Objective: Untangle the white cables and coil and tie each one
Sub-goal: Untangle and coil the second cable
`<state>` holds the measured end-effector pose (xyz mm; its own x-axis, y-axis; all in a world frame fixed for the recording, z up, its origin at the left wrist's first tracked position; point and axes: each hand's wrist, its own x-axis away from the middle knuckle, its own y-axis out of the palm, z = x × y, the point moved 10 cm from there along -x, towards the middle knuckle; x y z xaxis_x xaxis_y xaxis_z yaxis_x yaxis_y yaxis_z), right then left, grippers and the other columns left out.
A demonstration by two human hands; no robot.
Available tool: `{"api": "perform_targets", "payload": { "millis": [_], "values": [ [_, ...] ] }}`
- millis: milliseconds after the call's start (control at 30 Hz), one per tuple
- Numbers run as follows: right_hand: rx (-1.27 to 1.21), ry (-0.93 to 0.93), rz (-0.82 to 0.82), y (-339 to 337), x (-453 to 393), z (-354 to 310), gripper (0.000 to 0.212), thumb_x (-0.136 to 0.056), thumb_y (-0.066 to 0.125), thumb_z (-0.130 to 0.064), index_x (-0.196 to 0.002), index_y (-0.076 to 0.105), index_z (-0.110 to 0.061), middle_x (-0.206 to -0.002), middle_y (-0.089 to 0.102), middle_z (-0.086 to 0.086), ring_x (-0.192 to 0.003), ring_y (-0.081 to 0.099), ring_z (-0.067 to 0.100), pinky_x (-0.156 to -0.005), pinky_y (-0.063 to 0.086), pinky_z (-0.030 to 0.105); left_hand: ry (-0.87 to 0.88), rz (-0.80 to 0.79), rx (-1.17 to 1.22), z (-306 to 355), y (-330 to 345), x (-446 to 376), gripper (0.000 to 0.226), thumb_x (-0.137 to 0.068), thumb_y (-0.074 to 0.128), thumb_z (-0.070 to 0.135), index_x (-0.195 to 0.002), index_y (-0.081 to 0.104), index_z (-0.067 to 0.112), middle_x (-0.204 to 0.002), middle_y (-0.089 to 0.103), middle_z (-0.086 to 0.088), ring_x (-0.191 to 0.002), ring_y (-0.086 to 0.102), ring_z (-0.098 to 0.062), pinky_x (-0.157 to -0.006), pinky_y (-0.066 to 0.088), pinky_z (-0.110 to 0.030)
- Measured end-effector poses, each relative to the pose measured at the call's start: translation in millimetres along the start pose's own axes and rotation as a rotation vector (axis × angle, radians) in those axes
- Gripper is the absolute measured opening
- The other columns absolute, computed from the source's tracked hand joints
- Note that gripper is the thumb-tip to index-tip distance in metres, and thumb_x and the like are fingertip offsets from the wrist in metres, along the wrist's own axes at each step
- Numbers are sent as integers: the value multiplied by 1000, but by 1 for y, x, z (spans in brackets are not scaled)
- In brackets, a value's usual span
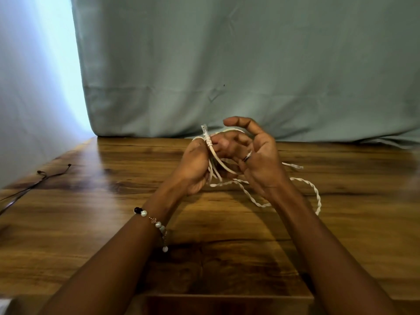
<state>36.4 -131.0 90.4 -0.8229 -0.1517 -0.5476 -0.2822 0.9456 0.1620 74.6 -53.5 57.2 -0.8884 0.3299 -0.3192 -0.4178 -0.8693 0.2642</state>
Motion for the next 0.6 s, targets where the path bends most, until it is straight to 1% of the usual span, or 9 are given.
{"api": "perform_targets", "payload": {
  "millis": [67,100,167,233,300,367,433,500,600],
  "values": [
    [315,-125,-77,8,1,-6,66,-64,81,1,-122,53,-13,-103,68,15,-82,65,27,-76,57,49,-11,71,124,-1,-7,-2,25,-97,44,3,-88,67,3,-78,67,-14,-69,65,-24,-59,57,-30],
    [424,-173,-96,11,2,-5,70,-63,82,3,-124,53,-14,-105,67,14,-82,64,33,-77,56,53,-25,105,184,-2,-11,-3,21,-96,44,1,-89,63,2,-77,64,-14,-68,62,-22,-58,55,-26],
    [537,-233,-63,12,2,-5,67,-66,82,2,-125,56,-16,-104,67,12,-85,63,40,-77,54,56,-49,121,230,-6,-16,-6,17,-97,43,2,-91,59,2,-75,62,-12,-66,60,-19,-59,52,-25],
    [518,-232,7,8,1,-8,62,-70,78,5,-125,58,-14,-98,68,10,-84,65,32,-80,56,50,-51,93,227,-8,-15,-7,21,-101,42,9,-91,60,2,-72,64,-10,-63,62,-16,-59,54,-25],
    [335,-137,84,-3,-1,-6,54,-74,70,12,-123,59,-9,-90,65,10,-80,64,21,-79,57,41,-48,78,185,-8,-14,-7,28,-103,39,16,-96,61,1,-74,67,-10,-62,67,-15,-54,57,-28],
    [36,20,147,-14,-2,5,38,-80,62,12,-114,63,-6,-84,66,8,-74,65,17,-74,58,38,-36,92,100,-7,-14,-6,31,-104,37,23,-103,59,2,-72,69,-6,-61,69,-16,-51,58,-32],
    [-292,192,170,-14,-2,23,22,-83,56,10,-100,64,-1,-78,69,9,-70,67,19,-74,58,37,-20,114,41,-8,-16,-4,27,-103,38,25,-100,57,5,-63,66,0,-56,66,-14,-52,58,-32],
    [-583,271,207,-10,-1,34,19,-75,59,10,-91,62,1,-79,68,15,-75,70,27,-76,59,37,-20,92,7,-10,-11,-2,28,-103,40,23,-96,61,6,-65,66,-2,-56,65,-15,-52,56,-30],
    [-602,205,234,-12,-2,28,21,-63,64,4,-83,60,-2,-74,70,12,-73,72,28,-73,60,37,-71,-20,38,-16,9,2,31,-101,45,27,-111,64,5,-85,68,-14,-67,66,-25,-60,56,-38]
  ]
}}
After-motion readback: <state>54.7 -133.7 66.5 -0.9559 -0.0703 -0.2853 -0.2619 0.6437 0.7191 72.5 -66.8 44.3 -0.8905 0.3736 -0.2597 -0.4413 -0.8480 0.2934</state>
